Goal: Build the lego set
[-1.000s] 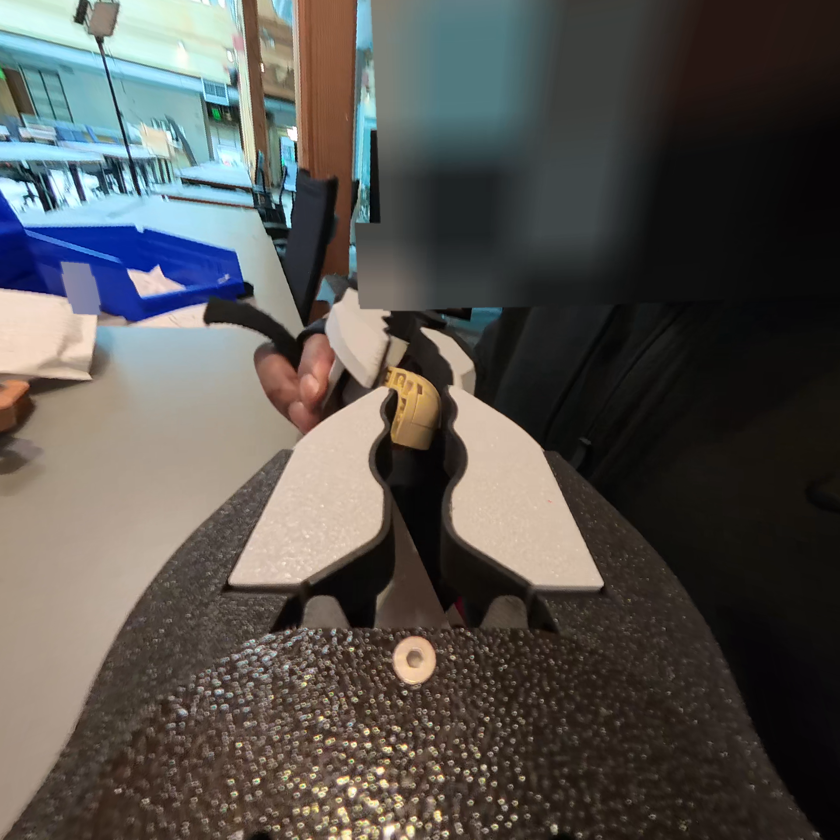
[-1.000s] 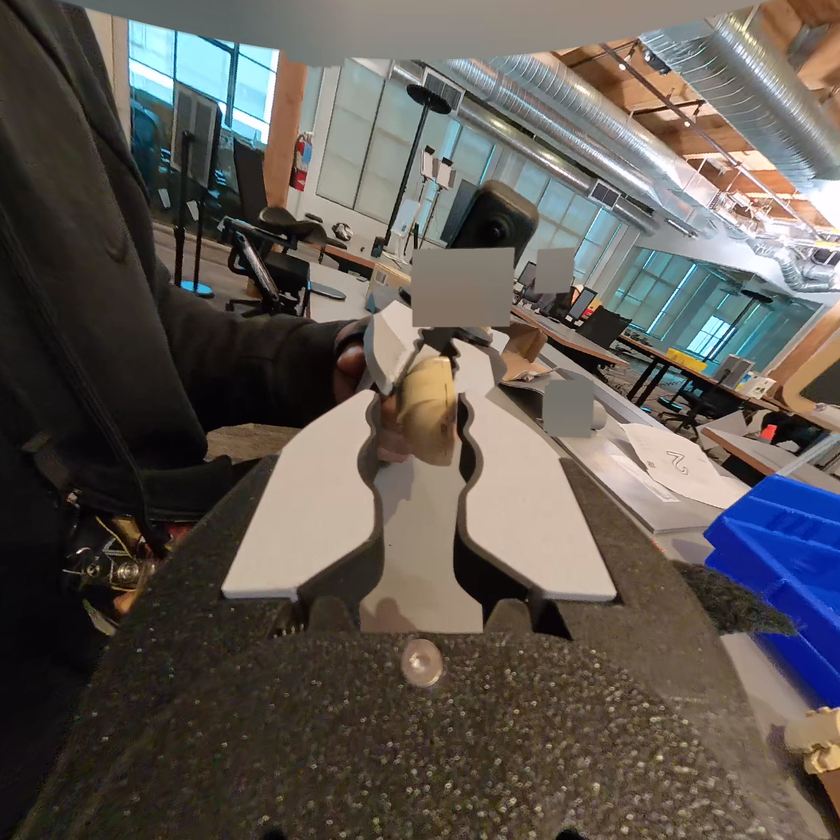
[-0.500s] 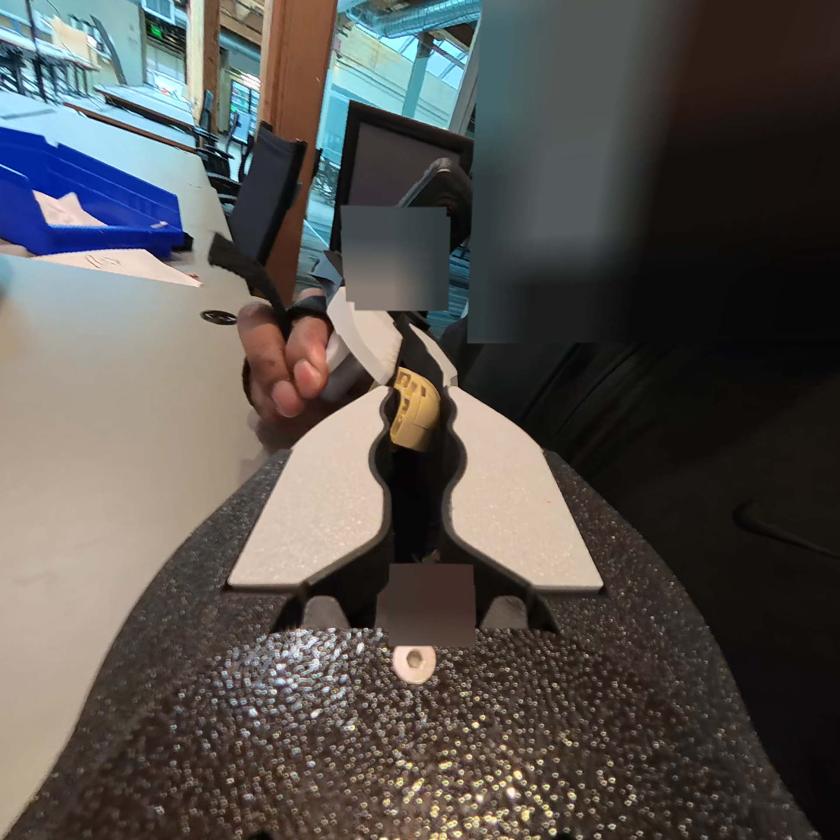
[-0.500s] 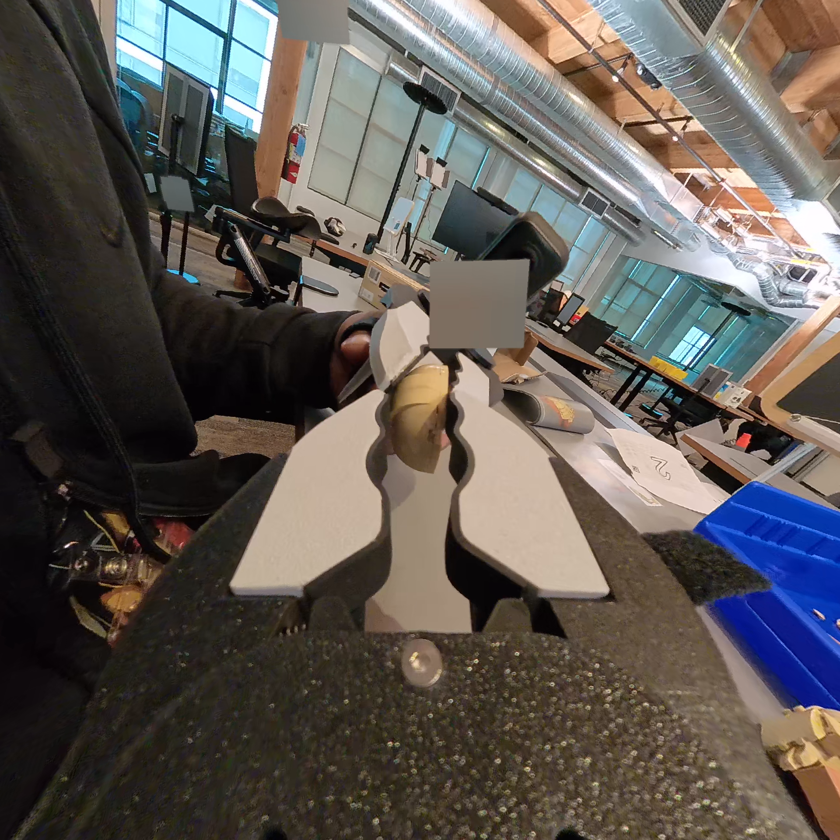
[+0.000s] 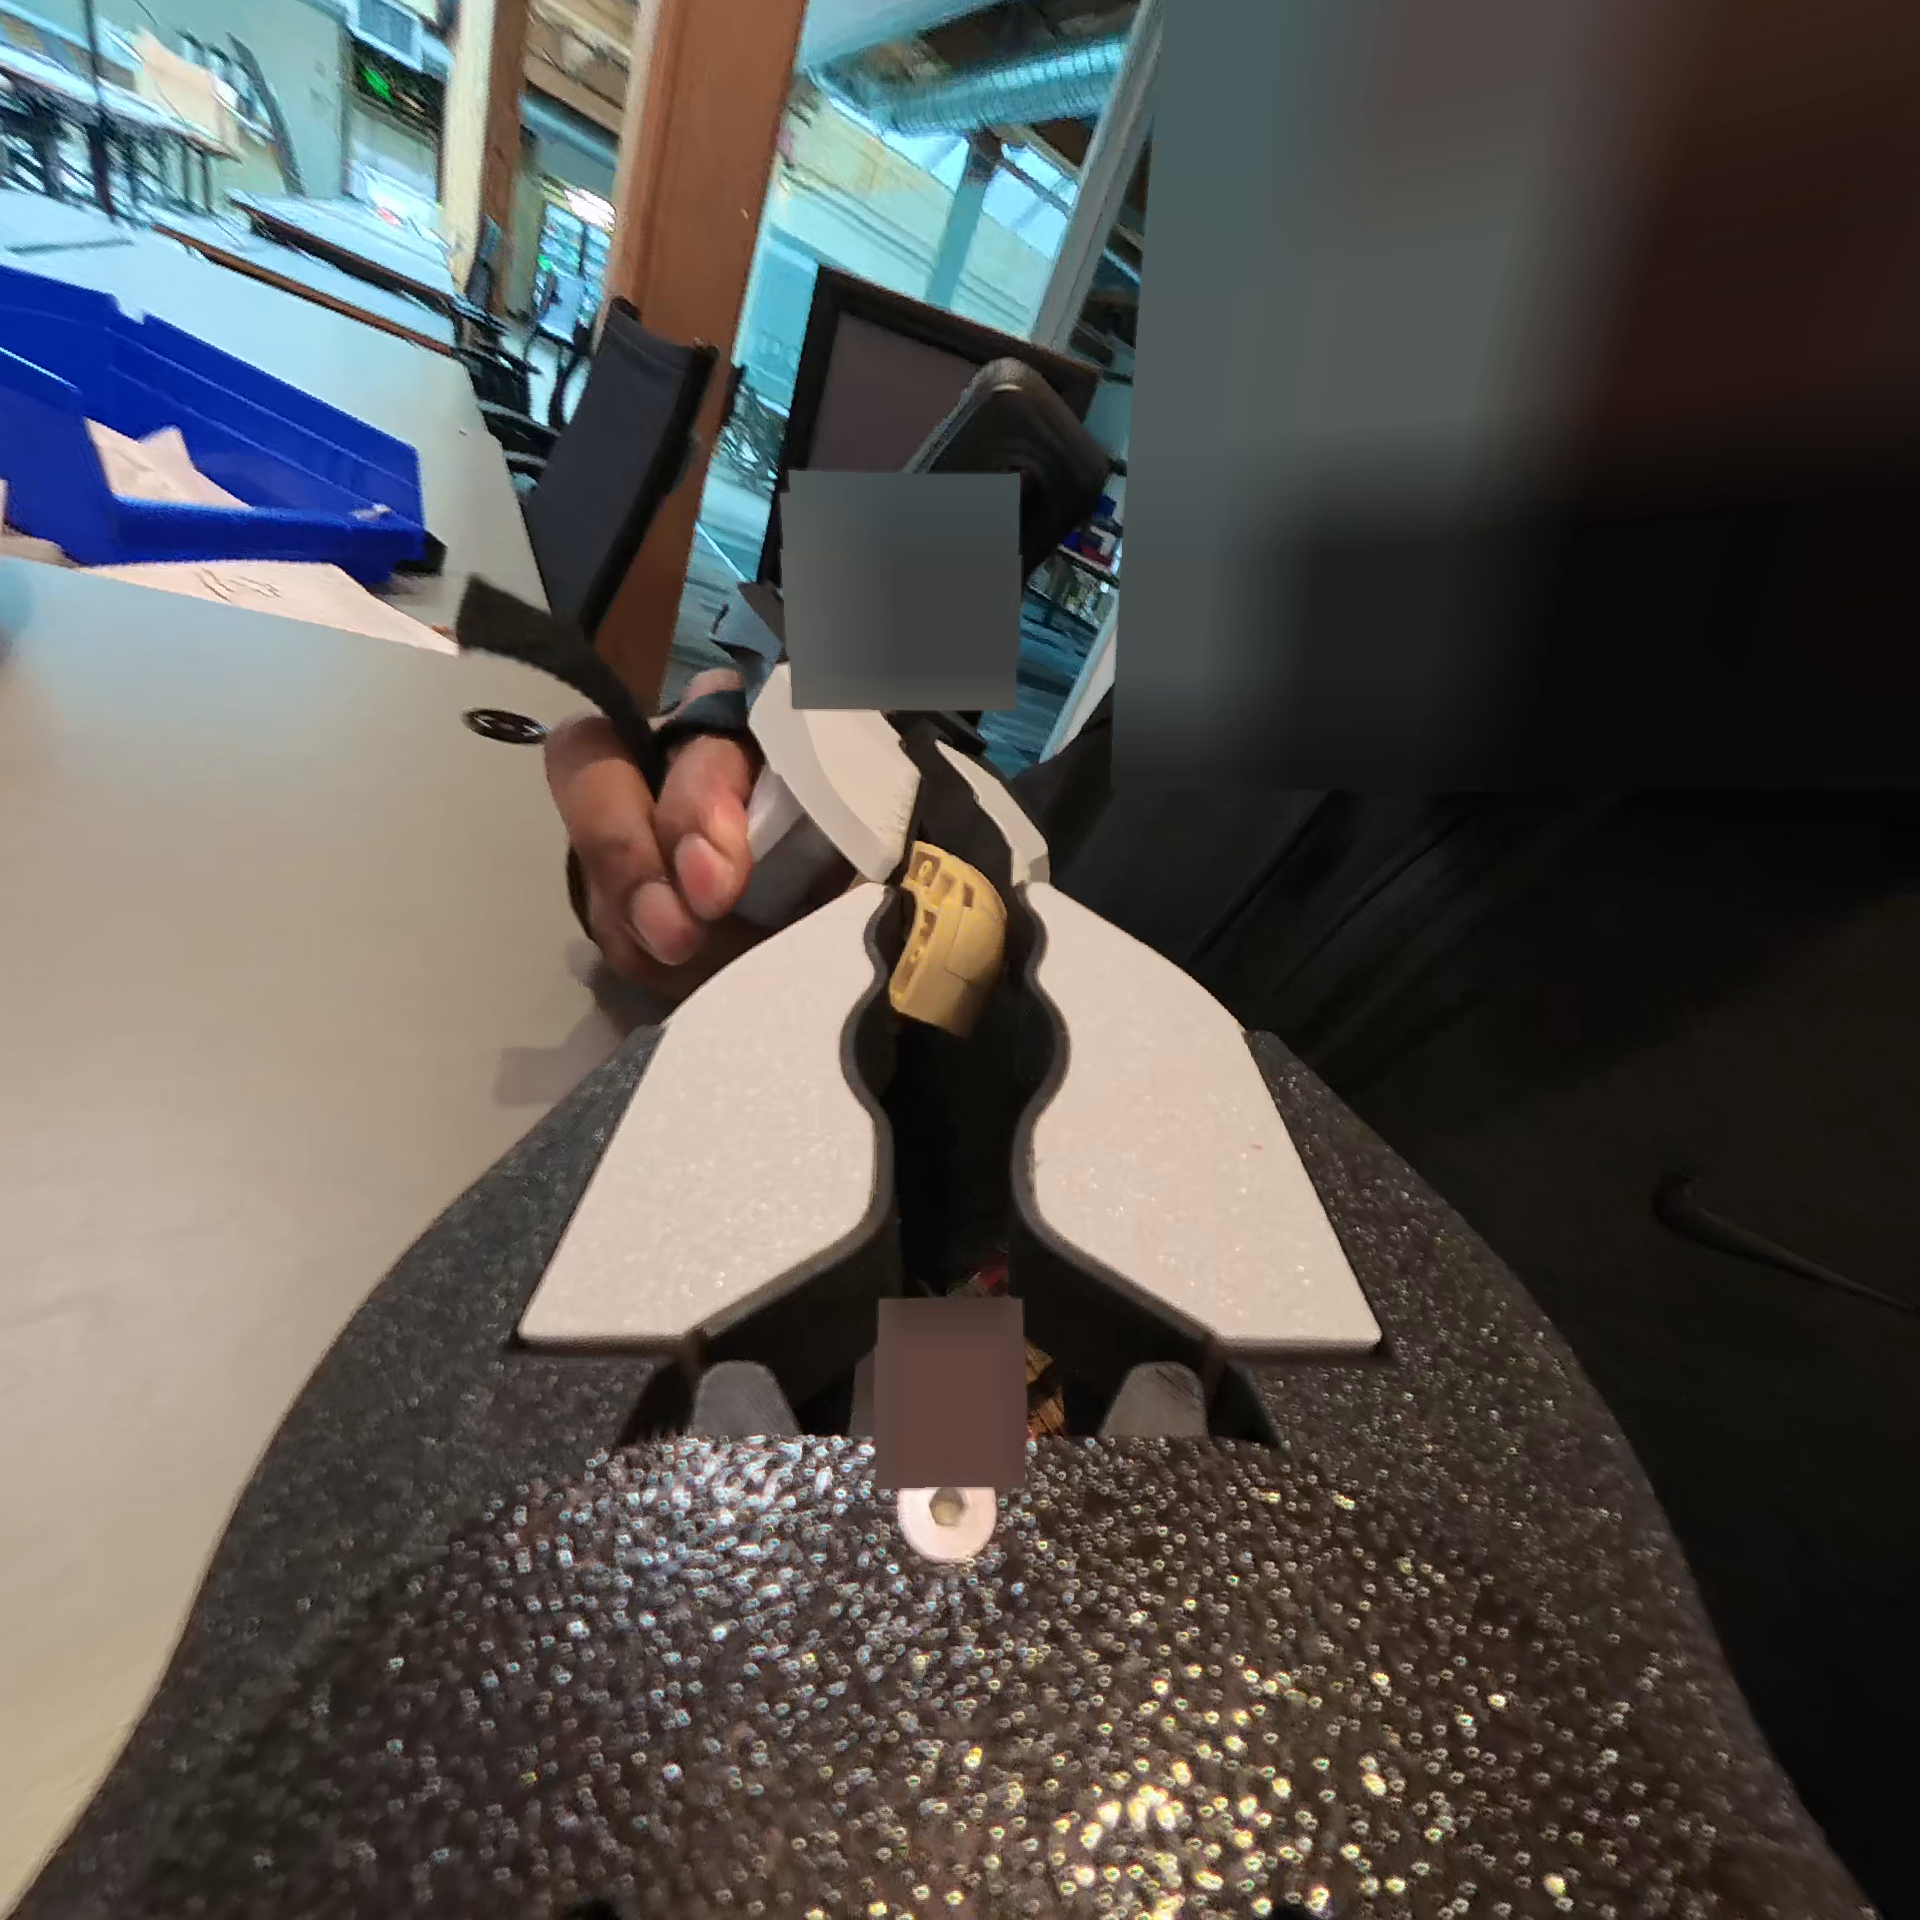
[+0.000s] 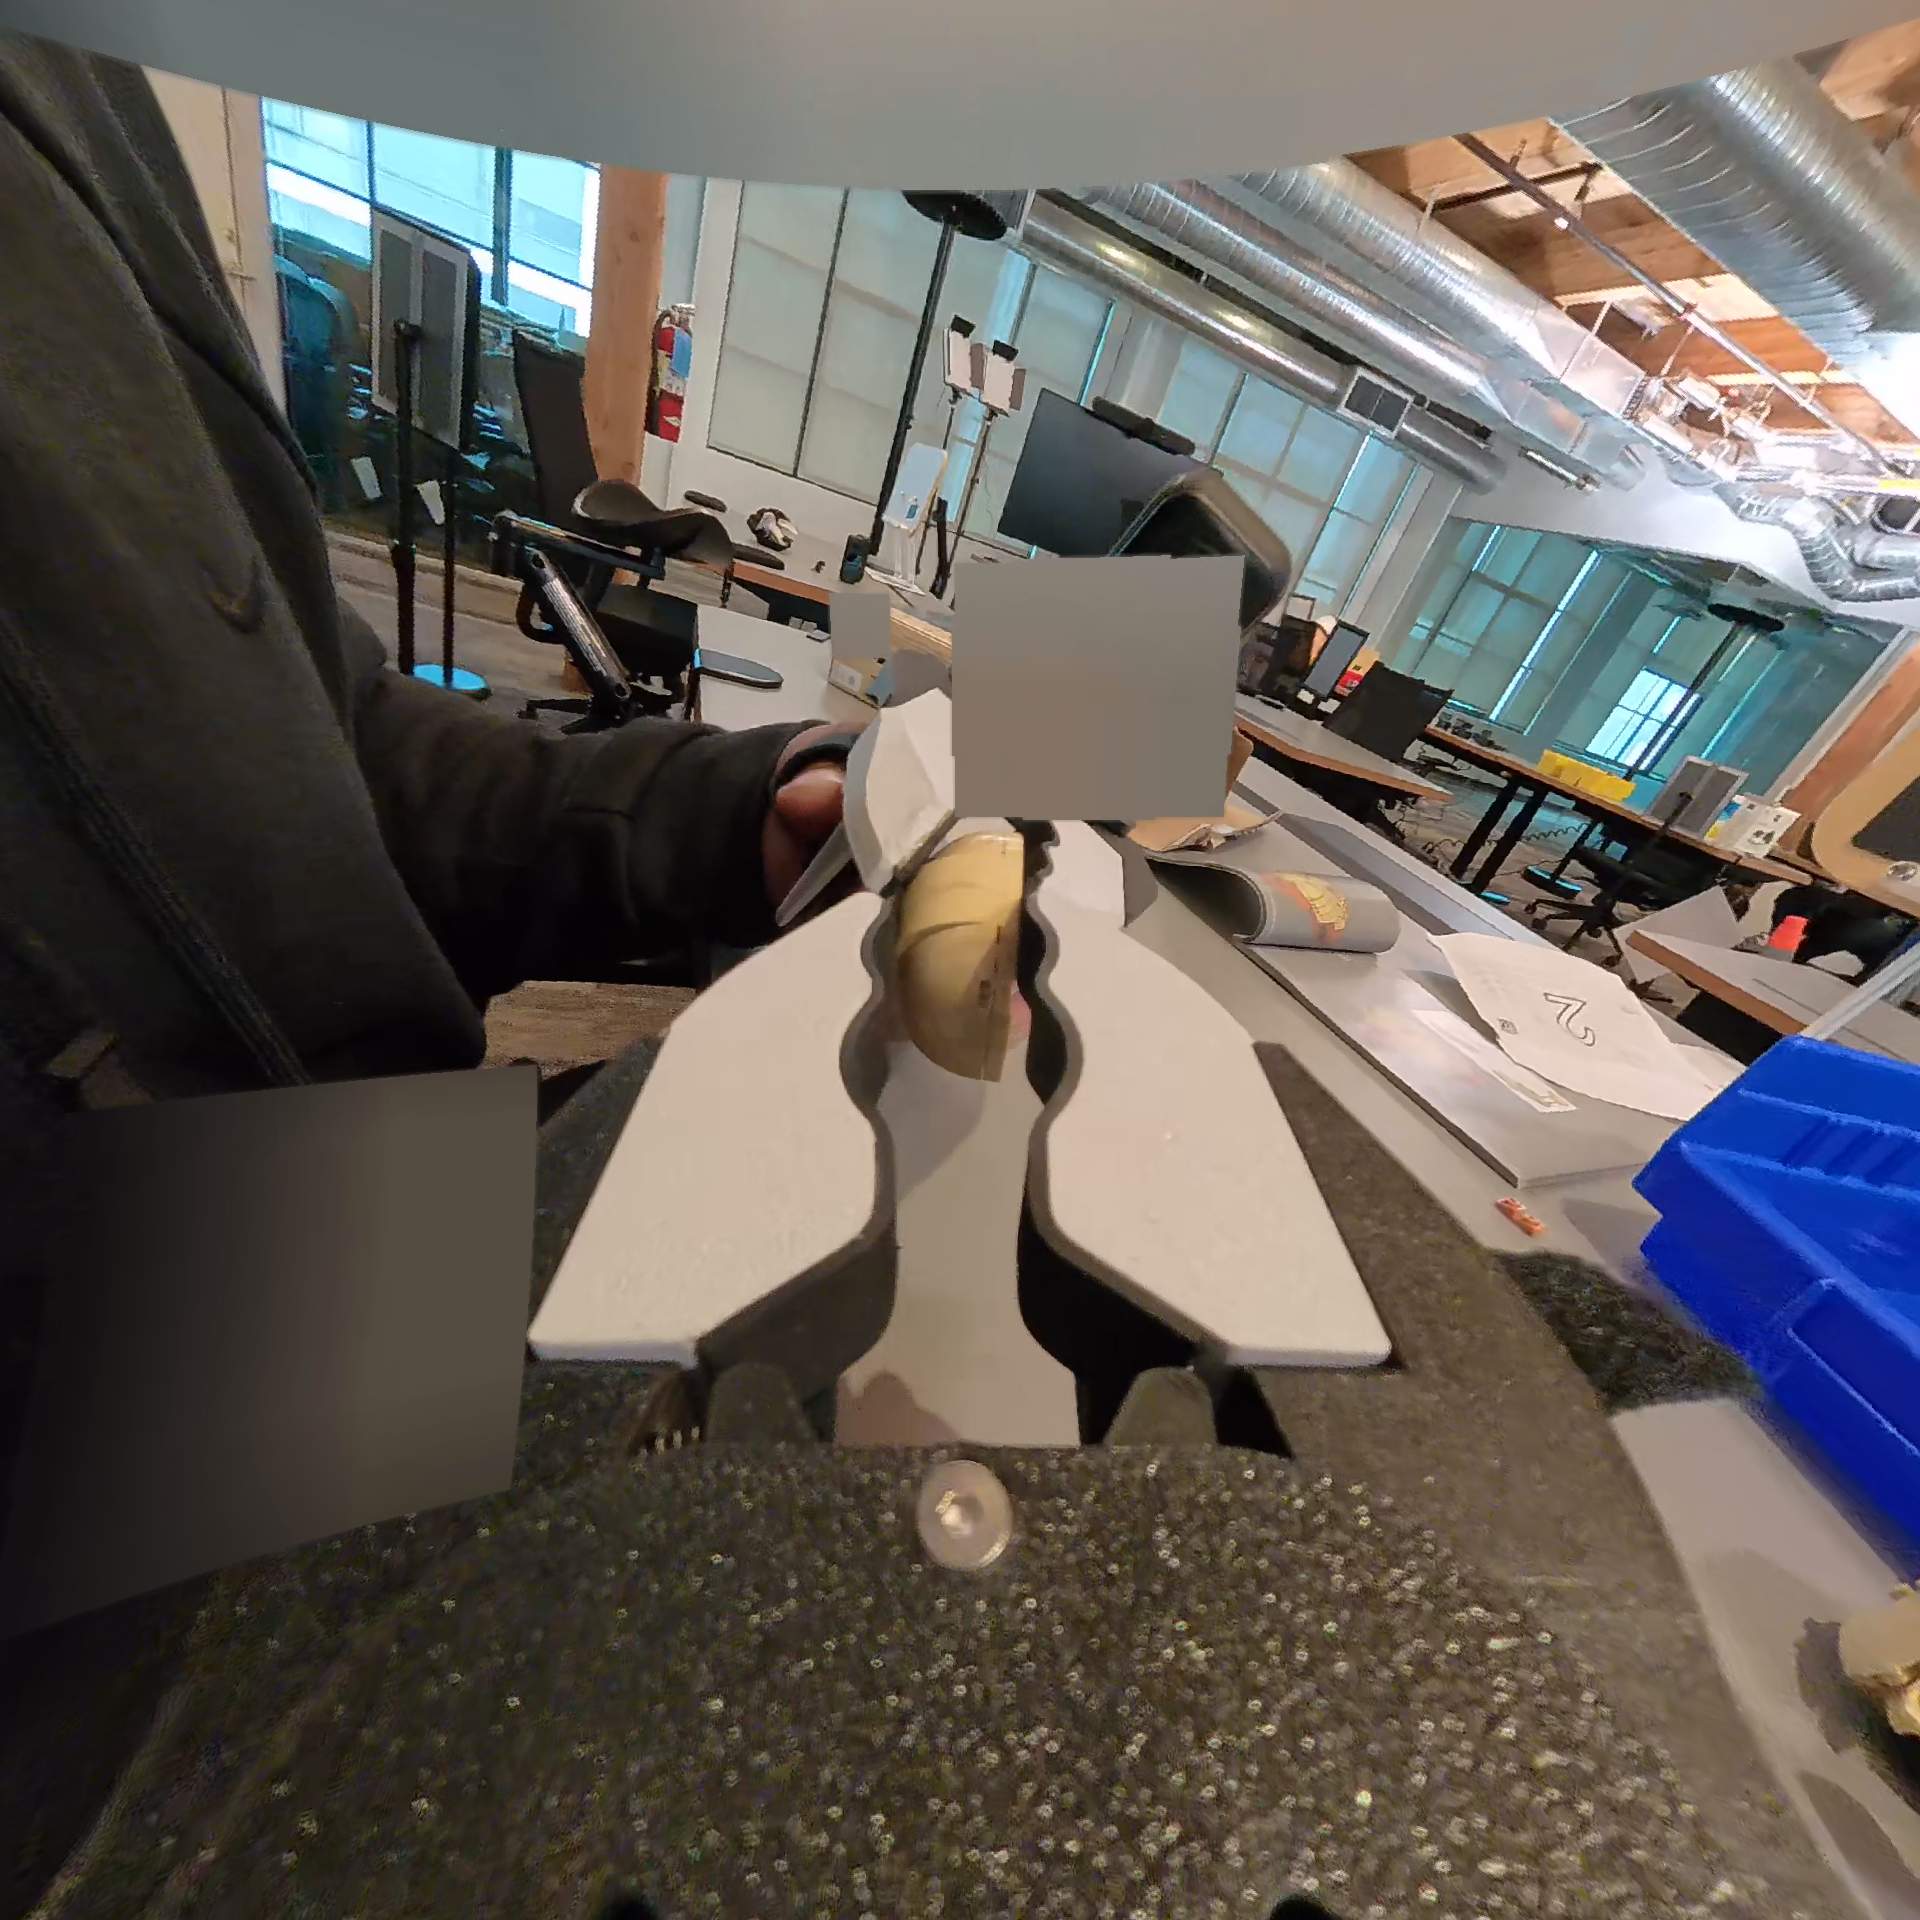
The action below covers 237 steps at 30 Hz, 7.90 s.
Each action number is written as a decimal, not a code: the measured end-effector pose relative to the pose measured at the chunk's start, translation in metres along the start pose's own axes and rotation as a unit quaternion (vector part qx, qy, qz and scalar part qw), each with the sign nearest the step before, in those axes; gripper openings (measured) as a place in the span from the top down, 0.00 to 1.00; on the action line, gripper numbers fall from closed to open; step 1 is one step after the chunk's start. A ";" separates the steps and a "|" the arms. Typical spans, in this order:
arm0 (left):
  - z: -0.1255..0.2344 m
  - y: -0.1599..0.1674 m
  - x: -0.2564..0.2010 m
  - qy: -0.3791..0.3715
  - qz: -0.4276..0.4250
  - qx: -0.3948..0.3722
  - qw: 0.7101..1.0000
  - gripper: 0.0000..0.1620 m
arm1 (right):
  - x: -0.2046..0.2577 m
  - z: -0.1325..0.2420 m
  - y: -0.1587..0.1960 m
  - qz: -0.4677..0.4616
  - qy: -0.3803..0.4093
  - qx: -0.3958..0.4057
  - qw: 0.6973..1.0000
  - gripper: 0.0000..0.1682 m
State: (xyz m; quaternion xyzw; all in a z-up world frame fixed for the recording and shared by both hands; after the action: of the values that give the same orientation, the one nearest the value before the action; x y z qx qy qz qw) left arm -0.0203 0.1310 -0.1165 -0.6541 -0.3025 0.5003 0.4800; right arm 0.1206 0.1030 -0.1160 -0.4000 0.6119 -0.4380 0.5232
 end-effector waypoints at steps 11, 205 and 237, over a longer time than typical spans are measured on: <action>0.017 -0.001 -0.011 -0.116 -0.180 -0.011 0.977 0.87 | -0.006 0.002 0.000 -0.041 -0.003 0.004 0.999 0.88; 0.015 -0.005 -0.009 -0.128 -0.065 -0.136 0.980 0.90 | -0.029 0.004 0.001 -0.244 0.048 -0.071 0.966 0.86; 0.007 -0.004 -0.010 -0.065 -0.035 -0.114 0.991 0.90 | -0.038 0.024 -0.001 -0.268 0.062 -0.119 0.954 0.94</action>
State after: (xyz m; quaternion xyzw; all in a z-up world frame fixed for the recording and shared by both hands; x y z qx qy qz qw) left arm -0.0300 0.1260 -0.1098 -0.6597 -0.4104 0.4869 0.3992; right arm 0.1495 0.1361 -0.1052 -0.5804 0.5612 -0.5101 0.2966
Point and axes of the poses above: each gripper's, where its closed fingertips meet, z back along the fingers, y out of its underside, x = y × z across the jaws, the point moved 8 cm from there along z, back along the fingers, and after that the axes turned 1 degree about -z, right-handed, at the moved point
